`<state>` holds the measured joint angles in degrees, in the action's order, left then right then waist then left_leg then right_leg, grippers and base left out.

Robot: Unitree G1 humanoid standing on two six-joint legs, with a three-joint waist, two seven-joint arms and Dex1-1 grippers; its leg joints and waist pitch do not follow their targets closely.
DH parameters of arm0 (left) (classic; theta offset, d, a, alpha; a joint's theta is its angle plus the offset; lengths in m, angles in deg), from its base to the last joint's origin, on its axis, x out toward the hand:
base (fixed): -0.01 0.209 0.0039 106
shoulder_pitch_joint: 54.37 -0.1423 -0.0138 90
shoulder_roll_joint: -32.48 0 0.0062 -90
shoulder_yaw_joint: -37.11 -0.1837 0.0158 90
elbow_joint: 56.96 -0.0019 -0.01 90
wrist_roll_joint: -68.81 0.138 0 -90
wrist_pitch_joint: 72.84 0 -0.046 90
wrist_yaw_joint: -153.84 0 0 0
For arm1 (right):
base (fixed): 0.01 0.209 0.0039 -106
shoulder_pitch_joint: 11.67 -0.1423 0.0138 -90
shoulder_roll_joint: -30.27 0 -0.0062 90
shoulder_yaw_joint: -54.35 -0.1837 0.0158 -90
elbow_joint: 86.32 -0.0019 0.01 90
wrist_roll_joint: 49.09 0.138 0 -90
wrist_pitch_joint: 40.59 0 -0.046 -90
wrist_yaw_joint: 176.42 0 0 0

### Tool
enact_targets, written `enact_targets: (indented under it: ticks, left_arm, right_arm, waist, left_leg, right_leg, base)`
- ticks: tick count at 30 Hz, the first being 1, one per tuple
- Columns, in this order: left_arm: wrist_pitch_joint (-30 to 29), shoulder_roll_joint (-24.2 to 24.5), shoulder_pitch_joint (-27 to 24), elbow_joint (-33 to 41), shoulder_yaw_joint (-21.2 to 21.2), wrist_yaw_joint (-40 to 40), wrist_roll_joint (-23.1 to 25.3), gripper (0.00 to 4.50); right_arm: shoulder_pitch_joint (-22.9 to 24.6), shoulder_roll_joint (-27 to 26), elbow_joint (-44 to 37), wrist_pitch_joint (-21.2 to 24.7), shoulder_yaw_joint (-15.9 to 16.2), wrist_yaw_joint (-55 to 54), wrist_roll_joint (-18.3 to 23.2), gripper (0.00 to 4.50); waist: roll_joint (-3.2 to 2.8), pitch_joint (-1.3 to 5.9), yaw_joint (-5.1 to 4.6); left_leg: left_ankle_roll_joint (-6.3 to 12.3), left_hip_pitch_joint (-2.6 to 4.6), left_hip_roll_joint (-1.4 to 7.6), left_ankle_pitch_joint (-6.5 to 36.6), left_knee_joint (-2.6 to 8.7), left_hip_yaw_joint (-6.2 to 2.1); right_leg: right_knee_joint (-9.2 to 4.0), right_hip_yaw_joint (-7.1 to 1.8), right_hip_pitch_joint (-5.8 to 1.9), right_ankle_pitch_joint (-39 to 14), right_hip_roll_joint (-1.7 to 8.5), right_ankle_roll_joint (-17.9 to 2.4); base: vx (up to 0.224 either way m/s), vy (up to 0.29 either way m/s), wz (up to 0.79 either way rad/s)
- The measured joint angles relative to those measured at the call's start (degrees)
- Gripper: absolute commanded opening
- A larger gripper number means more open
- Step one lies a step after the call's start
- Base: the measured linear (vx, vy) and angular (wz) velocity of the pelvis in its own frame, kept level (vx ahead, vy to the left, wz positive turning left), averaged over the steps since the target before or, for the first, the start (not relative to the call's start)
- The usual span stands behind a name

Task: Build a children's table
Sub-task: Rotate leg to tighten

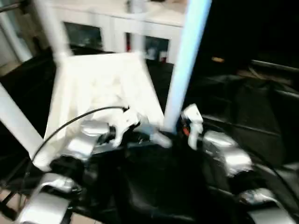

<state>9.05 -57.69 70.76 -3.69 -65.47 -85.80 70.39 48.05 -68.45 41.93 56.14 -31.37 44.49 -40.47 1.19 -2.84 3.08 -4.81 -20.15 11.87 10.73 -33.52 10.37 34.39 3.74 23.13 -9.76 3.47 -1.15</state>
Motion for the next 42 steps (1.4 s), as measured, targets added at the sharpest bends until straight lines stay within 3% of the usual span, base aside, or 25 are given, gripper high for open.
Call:
enact_targets:
  ticks: [7,10,17,20,26,33,34,38,40,42]
  left_arm:
    - [-3.4,-4.1,0.9,0.0,0.9,8.1,1.1,0.00]
    - [-3.5,-4.4,1.0,0.0,0.9,8.5,1.1,0.00]
    - [-3.5,-2.7,0.3,1.7,0.4,4.7,0.8,0.00]
    - [-2.4,0.2,-1.1,4.0,-0.5,-1.5,-0.2,0.00]
    - [-0.2,4.2,-2.8,5.6,-1.8,-11.9,-2.7,0.00]
    - [2.0,5.5,-2.9,4.9,-2.1,-16.4,-3.0,0.00]
    - [2.3,5.6,-2.9,4.7,-2.2,-17.1,-3.1,0.00]
    - [2.3,5.9,-2.9,4.6,-2.2,-18.1,-3.3,0.00]
    - [2.3,6.1,-2.9,4.6,-2.3,-18.4,-3.5,0.00]
    - [2.3,6.1,-2.9,4.6,-2.4,-18.6,-3.5,0.00]
  right_arm:
    - [-2.5,-3.9,3.0,-0.2,-2.8,-11.9,-1.5,2.59]
    - [-2.6,-3.9,3.5,-1.3,-3.1,-11.6,-1.5,3.29]
    - [-1.8,-2.0,2.0,-1.3,-1.9,-4.2,-1.5,3.82]
    - [1.0,2.3,-2.3,-1.2,1.2,6.3,-0.6,3.82]
    - [1.9,5.9,-4.9,-0.6,4.7,19.7,1.0,3.82]
    - [2.4,8.8,-6.6,-0.9,6.9,26.1,0.9,3.82]
    - [2.5,9.0,-6.8,-0.6,7.0,27.0,1.0,3.57]
    - [2.6,9.2,-7.2,0.6,7.0,28.1,1.3,3.49]
    - [3.0,9.2,-7.8,0.8,6.9,28.1,1.7,3.15]
    - [3.3,9.2,-7.9,0.8,6.9,28.1,1.8,3.11]
  waist:
    - [-0.04,0.03,-0.32]
    - [-0.06,0.03,-0.33]
    - [-0.04,0.02,-0.29]
    - [-0.05,0.01,0.28]
    - [-0.04,-0.01,0.64]
    - [-0.01,-0.03,1.39]
    - [-0.01,-0.03,1.61]
    - [-0.01,-0.03,2.02]
    - [-0.01,-0.03,2.05]
    - [-0.01,-0.03,2.09]
  left_leg:
    - [0.01,-0.01,-0.04,0.0,-0.01,0.03]
    - [0.01,-0.02,-0.04,0.0,0.02,0.03]
    - [0.02,-0.14,-0.02,0.0,0.04,0.02]
    - [0.05,-0.21,-0.01,0.0,0.08,0.00]
    - [0.07,-0.28,0.01,0.0,0.00,0.01]
    - [0.06,-0.30,0.02,0.0,-0.05,0.01]
    - [0.06,-0.29,0.02,0.0,-0.04,0.01]
    - [0.06,-0.30,0.02,0.0,-0.04,0.02]
    - [0.07,-0.30,0.02,0.0,-0.04,0.02]
    - [0.07,-0.30,0.02,0.0,-0.04,0.02]
  right_leg:
    - [0.00,-0.07,0.00,0.1,0.01,-0.2]
    - [-0.01,-0.06,0.01,0.1,0.01,-0.2]
    - [-0.04,-0.03,0.08,0.1,0.00,-0.2]
    - [-0.04,0.00,0.11,0.0,0.00,-0.2]
    - [-0.02,0.02,0.13,0.0,0.00,-0.2]
    - [0.00,0.01,0.11,0.0,0.01,-0.2]
    - [0.00,0.01,0.11,0.0,0.01,-0.2]
    - [0.00,0.01,0.11,0.0,0.01,-0.2]
    - [0.00,0.01,0.11,0.0,0.01,-0.2]
    - [0.00,0.01,0.11,0.0,0.01,-0.2]
  base:
    - [0.000,0.000,0.00]
    - [0.000,0.000,0.00]
    - [0.000,0.000,0.00]
    - [0.000,0.000,0.00]
    - [0.000,0.000,0.00]
    - [0.000,0.000,0.00]
    - [0.000,0.000,0.00]
    - [0.000,0.000,0.00]
    - [0.000,0.000,0.00]
    - [0.000,0.000,0.00]
